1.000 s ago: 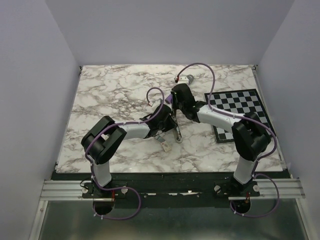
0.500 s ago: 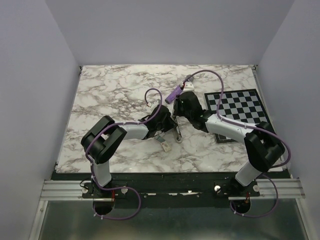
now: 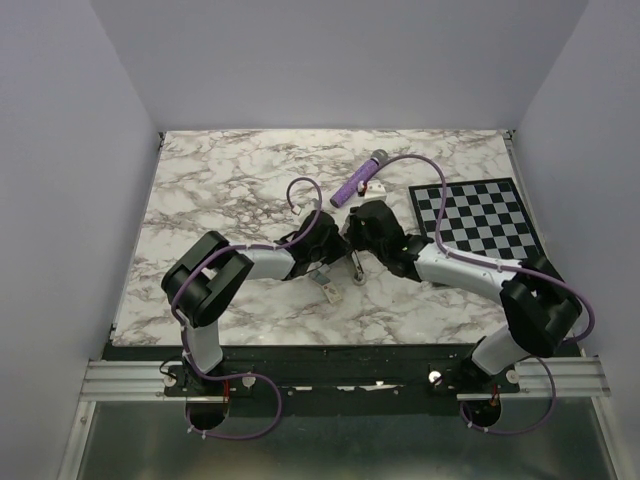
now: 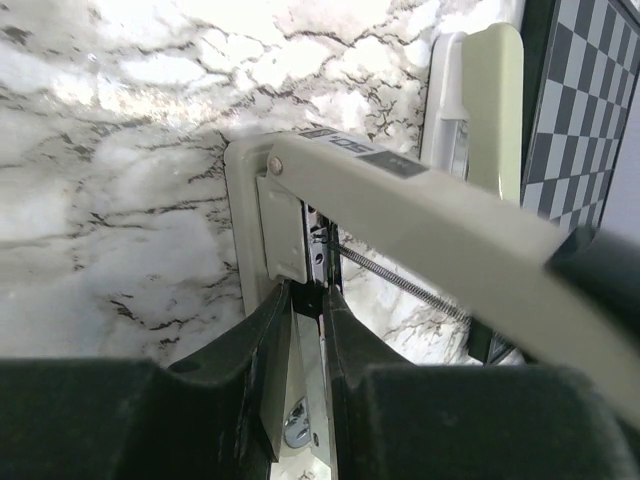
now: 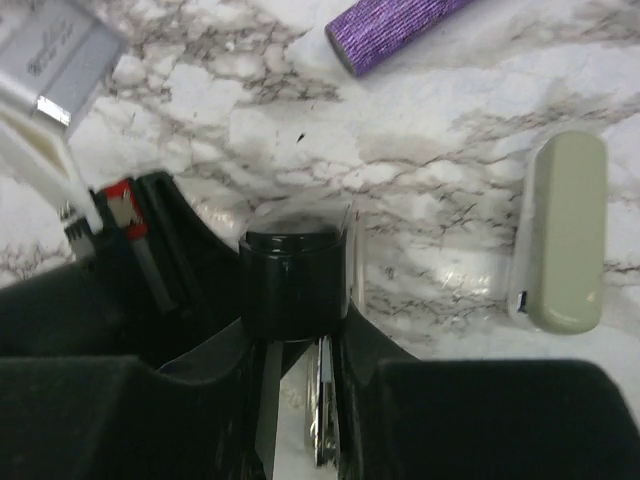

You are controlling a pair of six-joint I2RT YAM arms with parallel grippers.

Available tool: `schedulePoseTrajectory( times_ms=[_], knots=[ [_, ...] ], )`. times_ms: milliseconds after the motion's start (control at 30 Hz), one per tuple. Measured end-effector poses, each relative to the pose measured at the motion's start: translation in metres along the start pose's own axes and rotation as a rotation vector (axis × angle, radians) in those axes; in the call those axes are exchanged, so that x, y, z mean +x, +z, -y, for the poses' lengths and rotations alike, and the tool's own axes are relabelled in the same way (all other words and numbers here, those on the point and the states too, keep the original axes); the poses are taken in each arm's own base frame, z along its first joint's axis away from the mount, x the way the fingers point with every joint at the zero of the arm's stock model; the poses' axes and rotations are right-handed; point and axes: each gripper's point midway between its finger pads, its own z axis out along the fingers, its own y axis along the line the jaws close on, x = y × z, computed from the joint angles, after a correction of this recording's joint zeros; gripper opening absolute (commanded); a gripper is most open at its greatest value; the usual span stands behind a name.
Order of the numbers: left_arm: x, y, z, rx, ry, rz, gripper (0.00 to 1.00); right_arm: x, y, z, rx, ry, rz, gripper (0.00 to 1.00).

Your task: Load the staples into the stapler

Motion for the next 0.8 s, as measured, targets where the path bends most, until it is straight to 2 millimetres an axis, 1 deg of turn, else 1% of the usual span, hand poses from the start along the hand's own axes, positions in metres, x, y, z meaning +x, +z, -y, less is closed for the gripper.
schedulePoseTrajectory(
  times_ms=[33, 133, 233, 300, 400, 500, 567, 733, 800],
  knots=[
    [-0.001, 0.0, -0.001, 0.0, -0.001, 0.004, 0.26, 0.004, -0.002, -0.002, -0.004, 0.005, -0.013, 0.13],
    [-0.007, 0.001, -0.003, -0.003, -0.006, 0.022, 0.25, 0.028, -0.009, -0.012, -0.036, 0.006, -0.087, 0.13],
    [-0.014, 0.001, -0.005, -0.004, -0.012, 0.039, 0.27, 0.051, -0.014, -0.013, -0.045, 0.006, -0.159, 0.13],
    [-0.015, 0.002, -0.005, -0.004, -0.011, 0.044, 0.29, 0.066, -0.016, -0.012, -0.044, 0.005, -0.21, 0.13],
    [-0.015, 0.002, -0.006, -0.005, -0.01, 0.044, 0.32, 0.08, -0.018, -0.01, -0.033, 0.002, -0.259, 0.12],
    [-0.014, 0.002, -0.007, -0.007, -0.008, 0.043, 0.32, 0.089, -0.018, -0.007, -0.019, -0.004, -0.289, 0.12],
    [-0.014, 0.001, -0.008, -0.005, -0.007, 0.044, 0.34, 0.088, -0.017, -0.008, -0.018, -0.005, -0.29, 0.12],
    [-0.013, -0.001, -0.01, -0.004, -0.001, 0.046, 0.42, 0.085, -0.015, -0.008, -0.01, -0.014, -0.295, 0.12],
    [-0.012, -0.004, -0.011, -0.006, 0.001, 0.045, 0.44, 0.082, -0.015, -0.008, -0.006, -0.02, -0.295, 0.12]
  ],
)
